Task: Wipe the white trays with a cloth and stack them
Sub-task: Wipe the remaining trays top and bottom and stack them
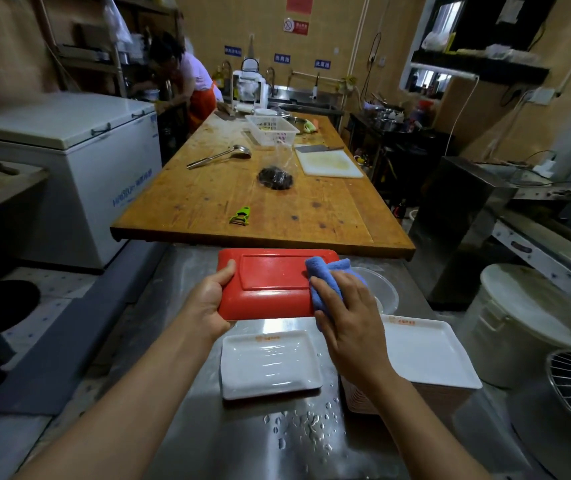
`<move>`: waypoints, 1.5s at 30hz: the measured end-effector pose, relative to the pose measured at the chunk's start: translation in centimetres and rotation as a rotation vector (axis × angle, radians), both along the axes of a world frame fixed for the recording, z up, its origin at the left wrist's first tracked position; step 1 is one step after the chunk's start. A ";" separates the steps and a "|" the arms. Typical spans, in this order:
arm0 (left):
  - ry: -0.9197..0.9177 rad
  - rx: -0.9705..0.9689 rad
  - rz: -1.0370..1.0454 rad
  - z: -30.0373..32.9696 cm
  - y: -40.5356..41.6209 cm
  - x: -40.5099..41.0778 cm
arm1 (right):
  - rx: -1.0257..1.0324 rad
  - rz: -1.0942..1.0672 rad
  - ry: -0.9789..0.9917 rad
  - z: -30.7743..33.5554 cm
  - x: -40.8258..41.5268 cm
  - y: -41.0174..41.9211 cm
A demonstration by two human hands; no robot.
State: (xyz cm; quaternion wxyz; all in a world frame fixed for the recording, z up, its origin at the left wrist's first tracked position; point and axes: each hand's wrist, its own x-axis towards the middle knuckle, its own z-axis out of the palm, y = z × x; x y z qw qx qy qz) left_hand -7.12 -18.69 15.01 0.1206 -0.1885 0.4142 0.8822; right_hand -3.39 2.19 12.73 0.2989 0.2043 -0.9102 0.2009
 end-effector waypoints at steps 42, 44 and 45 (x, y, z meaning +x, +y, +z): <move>0.282 -0.081 -0.166 -2.5 1.2 3.1 | -0.945 -0.287 -0.621 1.4 -3.5 4.3; 0.326 -0.160 -0.199 -2.3 1.6 3.3 | -1.065 -0.335 -0.675 0.8 -3.6 5.3; 0.363 -0.200 -0.210 -2.1 1.8 3.4 | -1.116 -0.359 -0.678 0.4 -3.6 6.0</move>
